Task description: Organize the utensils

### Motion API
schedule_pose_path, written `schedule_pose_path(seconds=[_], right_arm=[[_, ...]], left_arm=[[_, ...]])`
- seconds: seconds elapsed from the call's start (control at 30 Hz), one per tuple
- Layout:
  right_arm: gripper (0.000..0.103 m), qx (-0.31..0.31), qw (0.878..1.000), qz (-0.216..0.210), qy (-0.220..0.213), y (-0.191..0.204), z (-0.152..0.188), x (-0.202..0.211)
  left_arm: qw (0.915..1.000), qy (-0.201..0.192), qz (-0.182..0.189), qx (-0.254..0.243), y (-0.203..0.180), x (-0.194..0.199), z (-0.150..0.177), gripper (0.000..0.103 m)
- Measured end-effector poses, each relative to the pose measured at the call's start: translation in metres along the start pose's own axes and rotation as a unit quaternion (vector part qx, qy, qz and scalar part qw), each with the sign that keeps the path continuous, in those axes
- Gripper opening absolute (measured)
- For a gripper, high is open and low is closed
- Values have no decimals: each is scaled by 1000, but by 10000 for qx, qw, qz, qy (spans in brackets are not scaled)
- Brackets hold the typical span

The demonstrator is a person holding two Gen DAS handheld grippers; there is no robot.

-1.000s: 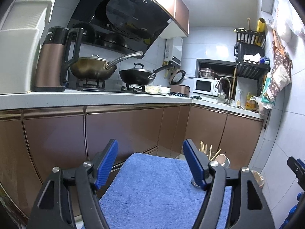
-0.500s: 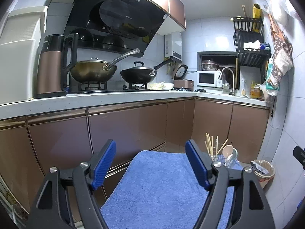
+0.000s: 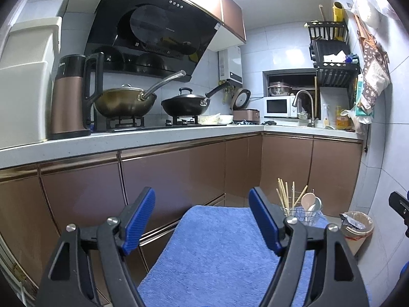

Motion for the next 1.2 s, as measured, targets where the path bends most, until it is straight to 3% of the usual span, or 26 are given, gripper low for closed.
schedule_pose_path(seconds=[0.37, 1.2], right_arm=[[103, 87, 10000, 14, 4, 6, 2, -2], [103, 87, 9999, 90, -32, 5, 5, 0]], left_arm=[[9995, -71, -265, -143, 4, 2, 2, 77], [9995, -210, -180, -134, -2, 11, 1, 79]])
Point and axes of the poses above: each gripper's, at about its wrist camera, not at the fingertips, and x roughly against the way its jaws point, y to its left, z to its underside, the point moved 6 cm from there along -x, roughly the way its jaws point, and after that the axes turned 7 degrees about -x, right-handed, at the moved point
